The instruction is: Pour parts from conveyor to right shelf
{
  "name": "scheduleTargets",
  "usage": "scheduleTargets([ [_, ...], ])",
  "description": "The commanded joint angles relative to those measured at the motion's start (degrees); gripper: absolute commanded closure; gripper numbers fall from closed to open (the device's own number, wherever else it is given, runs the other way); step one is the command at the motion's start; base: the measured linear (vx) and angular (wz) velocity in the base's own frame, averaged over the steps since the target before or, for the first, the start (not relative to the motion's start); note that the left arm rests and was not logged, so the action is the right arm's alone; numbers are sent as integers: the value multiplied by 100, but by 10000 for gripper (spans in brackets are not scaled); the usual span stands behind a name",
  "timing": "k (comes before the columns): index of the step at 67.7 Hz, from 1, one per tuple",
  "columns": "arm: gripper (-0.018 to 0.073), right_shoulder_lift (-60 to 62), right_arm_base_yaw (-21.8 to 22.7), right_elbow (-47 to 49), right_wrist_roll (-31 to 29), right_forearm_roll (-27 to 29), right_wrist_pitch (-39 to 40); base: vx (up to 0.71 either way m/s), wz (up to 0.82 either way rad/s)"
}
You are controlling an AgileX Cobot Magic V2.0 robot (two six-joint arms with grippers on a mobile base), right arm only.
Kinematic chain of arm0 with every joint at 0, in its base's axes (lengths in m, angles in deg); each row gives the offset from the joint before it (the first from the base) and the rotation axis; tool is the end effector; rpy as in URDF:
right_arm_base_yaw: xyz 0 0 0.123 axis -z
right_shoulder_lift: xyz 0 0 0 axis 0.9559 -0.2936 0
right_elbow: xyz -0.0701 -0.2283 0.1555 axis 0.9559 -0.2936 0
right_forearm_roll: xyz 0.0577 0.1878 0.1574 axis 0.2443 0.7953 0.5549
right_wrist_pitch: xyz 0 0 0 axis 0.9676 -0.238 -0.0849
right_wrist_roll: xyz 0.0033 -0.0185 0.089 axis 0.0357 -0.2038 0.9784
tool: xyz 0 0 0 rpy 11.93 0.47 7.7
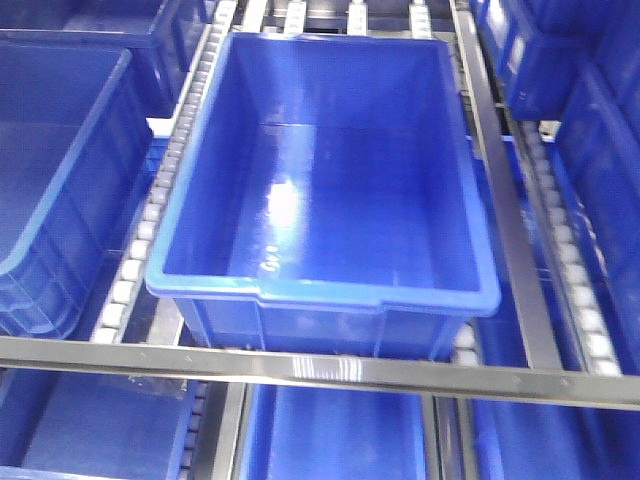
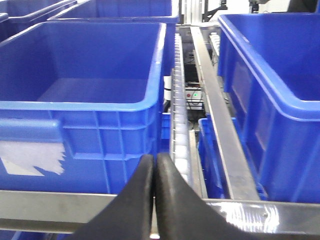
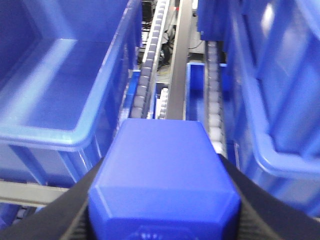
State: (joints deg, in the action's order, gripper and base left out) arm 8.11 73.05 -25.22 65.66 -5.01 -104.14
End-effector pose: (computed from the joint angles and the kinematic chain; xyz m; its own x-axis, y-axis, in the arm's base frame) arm 0.0609 0.0006 0.3040 -0.3493 -0.0294 -0.9365 -0.0167 0.9995 -0.0251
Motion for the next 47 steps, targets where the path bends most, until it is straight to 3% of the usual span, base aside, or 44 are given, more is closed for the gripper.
scheduleTargets([
  [1, 565, -54, -7, 154, -34, -33, 438, 11, 13],
  [47, 565, -54, -7, 154, -34, -33, 438, 13, 2],
])
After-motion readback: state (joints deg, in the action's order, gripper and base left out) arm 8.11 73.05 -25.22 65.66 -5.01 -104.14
